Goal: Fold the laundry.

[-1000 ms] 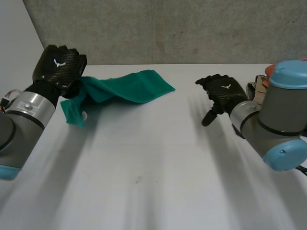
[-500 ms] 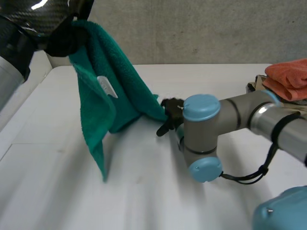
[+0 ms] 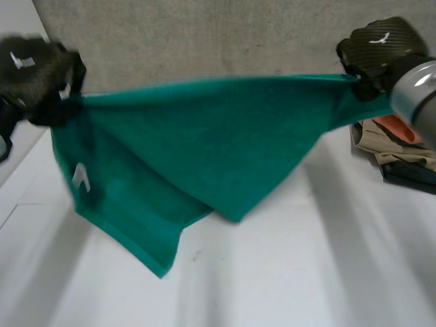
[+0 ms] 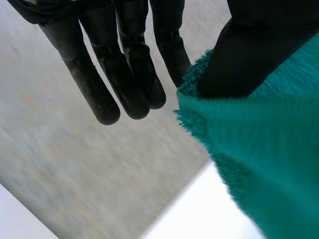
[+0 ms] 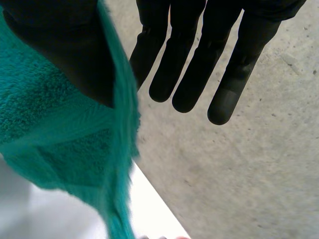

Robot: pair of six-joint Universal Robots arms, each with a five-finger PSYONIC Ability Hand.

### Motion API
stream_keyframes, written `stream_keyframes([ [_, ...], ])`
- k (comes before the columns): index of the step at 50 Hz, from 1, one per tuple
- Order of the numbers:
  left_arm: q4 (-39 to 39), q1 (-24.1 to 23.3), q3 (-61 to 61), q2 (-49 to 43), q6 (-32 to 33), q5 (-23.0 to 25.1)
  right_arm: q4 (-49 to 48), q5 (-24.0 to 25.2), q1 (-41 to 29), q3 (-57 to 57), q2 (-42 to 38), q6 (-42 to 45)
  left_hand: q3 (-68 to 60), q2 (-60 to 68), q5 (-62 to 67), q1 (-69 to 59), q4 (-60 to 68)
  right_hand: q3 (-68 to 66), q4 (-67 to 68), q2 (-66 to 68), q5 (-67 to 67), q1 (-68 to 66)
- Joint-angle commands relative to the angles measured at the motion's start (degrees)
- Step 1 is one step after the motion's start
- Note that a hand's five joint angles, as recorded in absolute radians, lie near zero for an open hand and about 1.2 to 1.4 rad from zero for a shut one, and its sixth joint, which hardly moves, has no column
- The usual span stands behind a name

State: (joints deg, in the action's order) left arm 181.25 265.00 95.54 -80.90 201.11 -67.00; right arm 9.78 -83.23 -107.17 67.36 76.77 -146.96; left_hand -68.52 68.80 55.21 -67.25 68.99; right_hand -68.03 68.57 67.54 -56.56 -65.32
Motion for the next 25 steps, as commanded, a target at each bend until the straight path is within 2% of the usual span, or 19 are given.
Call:
stream_keyframes([
  [1,-1.6,1.0,0.5,-12.9,1.3,2.0,8.0,3.1,2.0,-1.7,-2.9,5.0,-11.5,11.2,14.8,-12.8,11.0,-12.0,11.4,12.5,-13.4,-14.7],
  [6,0.6,-0.4,-5.4,-23.8,4.8,-0.7,7.9,3.0,0.8,-4.1,-10.7,6.2,-11.5,11.2,14.8,-12.8,11.0,-12.0,11.4,12.5,-13.4,-14.7],
  [10,4.7,-2.8,-14.7,-31.8,8.6,-3.2,5.3,0.4,-0.6,-10.2,-18.1,6.0,-11.5,11.2,14.8,-12.8,11.0,-12.0,11.4,12.5,-13.4,-14.7],
  [13,11.0,-4.0,-23.8,-36.4,10.3,-4.4,-0.8,-3.3,-2.2,-18.5,-23.2,5.5,-11.5,11.2,14.8,-12.8,11.0,-12.0,11.4,12.5,-13.4,-14.7],
  [17,22.6,-4.4,-38.5,-39.3,9.0,-6.2,-18.9,-8.4,-3.4,-29.4,-26.9,4.6,-11.5,11.2,14.8,-12.8,11.0,-12.0,11.4,12.5,-13.4,-14.7],
  [18,24.0,-4.4,-40.4,-39.5,8.5,-6.7,-22.6,-8.5,-3.3,-30.1,-26.9,4.6,-11.5,11.2,14.8,-12.8,11.0,-12.0,11.4,12.5,-13.4,-14.7],
  [19,26.9,-4.4,-43.7,-39.4,7.3,-8.5,-30.4,-8.3,-3.2,-30.4,-26.8,4.4,-11.5,11.2,14.8,-12.8,11.0,-12.0,11.4,12.5,-13.4,-14.7],
  [23,29.6,-4.3,-46.4,-37.3,3.3,-13.0,-45.5,-6.5,-3.5,-28.0,-25.4,4.3,-11.5,11.2,14.8,-12.8,11.0,-12.0,11.4,12.5,-13.4,-14.7],
  [25,29.6,-4.2,-45.6,-35.9,2.1,-13.4,-48.1,-5.6,-3.5,-25.8,-24.5,4.1,-11.5,11.2,14.8,-12.8,11.0,-12.0,11.4,12.5,-13.4,-14.7],
])
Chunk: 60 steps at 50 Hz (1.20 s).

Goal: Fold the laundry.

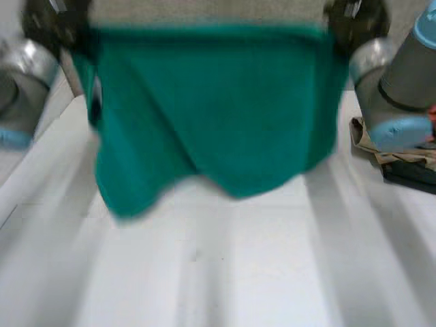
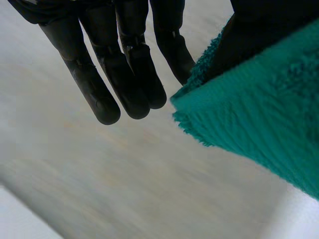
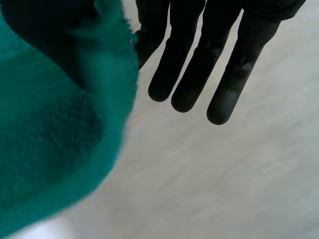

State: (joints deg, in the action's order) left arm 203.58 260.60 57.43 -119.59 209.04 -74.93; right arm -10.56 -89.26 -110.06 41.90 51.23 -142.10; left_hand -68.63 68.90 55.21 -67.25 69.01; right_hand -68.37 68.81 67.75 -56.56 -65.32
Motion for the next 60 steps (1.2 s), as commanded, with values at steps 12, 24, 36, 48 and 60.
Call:
stream_keyframes([
  [12,9.4,1.3,21.0,14.3,-7.7,0.6,-24.0,2.7,0.2,15.0,6.1,-6.3,-11.4,11.1,14.8,-12.8,11.0,-11.6,11.2,12.3,-13.4,-14.7],
  [24,16.6,3.0,45.0,8.0,-5.3,2.0,-15.3,5.3,1.4,33.8,3.3,-6.7,-11.4,11.1,14.8,-12.8,11.0,-11.6,11.2,12.3,-13.4,-14.7],
  [36,13.2,5.6,45.5,-1.8,-1.8,6.4,-13.1,5.3,4.1,42.1,1.7,-7.4,-10.1,9.8,13.5,-11.4,9.7,-11.6,11.2,12.3,-13.4,-14.7],
  [48,3.6,6.9,43.1,-2.1,-1.9,5.3,-12.1,5.1,6.5,43.8,4.9,-11.7,26.3,-26.6,-22.9,24.9,-26.7,-11.6,11.2,12.3,-13.4,-14.7],
  [60,1.0,7.6,45.7,3.0,-2.2,0.4,-7.2,4.9,6.8,43.3,5.5,-11.6,17.9,-18.2,-14.5,16.5,-18.3,-11.6,11.2,12.3,-13.4,-14.7],
])
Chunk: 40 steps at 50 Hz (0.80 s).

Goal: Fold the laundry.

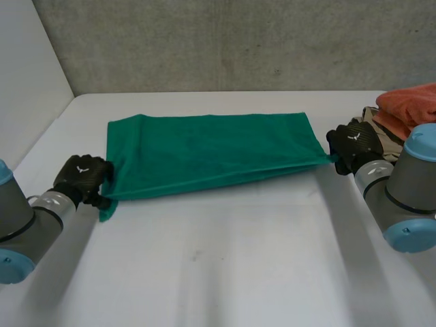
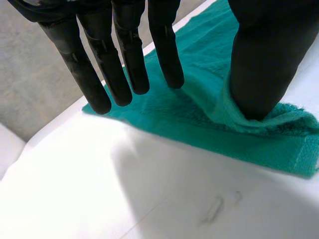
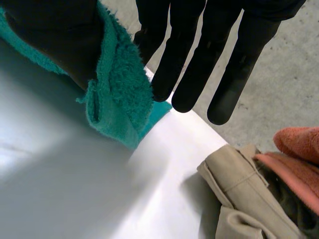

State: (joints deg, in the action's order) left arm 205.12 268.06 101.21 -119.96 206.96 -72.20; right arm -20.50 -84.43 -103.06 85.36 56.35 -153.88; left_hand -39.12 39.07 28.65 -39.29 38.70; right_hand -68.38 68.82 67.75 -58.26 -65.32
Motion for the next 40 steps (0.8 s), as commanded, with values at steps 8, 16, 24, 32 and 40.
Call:
stream_keyframes([
  [8,-2.8,0.2,5.1,9.4,1.8,-1.7,8.1,1.1,-0.8,0.2,3.5,2.4,-40.9,40.9,41.3,-40.7,41.3,-11.6,11.2,12.3,-11.7,-14.7],
  [16,-20.4,2.0,8.7,21.9,13.8,0.4,25.6,3.7,1.9,0.8,10.4,20.6,-40.9,40.9,41.3,-40.7,41.3,-11.6,11.2,12.3,-11.7,-14.7],
  [24,-47.3,4.8,10.7,27.7,32.7,4.0,47.9,3.5,4.8,4.8,11.7,41.4,-40.9,40.9,41.3,-40.7,41.3,-11.6,11.2,12.3,-11.7,-14.7],
  [32,-49.7,2.2,4.6,22.3,40.7,3.7,47.2,3.0,4.7,1.6,6.6,40.5,-40.9,40.9,41.3,-40.7,41.3,-11.6,11.2,12.3,-11.7,-14.7],
  [40,-35.2,-5.1,-11.6,7.8,30.8,1.0,36.7,0.9,2.3,-10.1,1.0,24.3,-40.9,40.9,41.3,-40.7,41.3,-11.6,11.2,12.3,-11.7,-14.7],
])
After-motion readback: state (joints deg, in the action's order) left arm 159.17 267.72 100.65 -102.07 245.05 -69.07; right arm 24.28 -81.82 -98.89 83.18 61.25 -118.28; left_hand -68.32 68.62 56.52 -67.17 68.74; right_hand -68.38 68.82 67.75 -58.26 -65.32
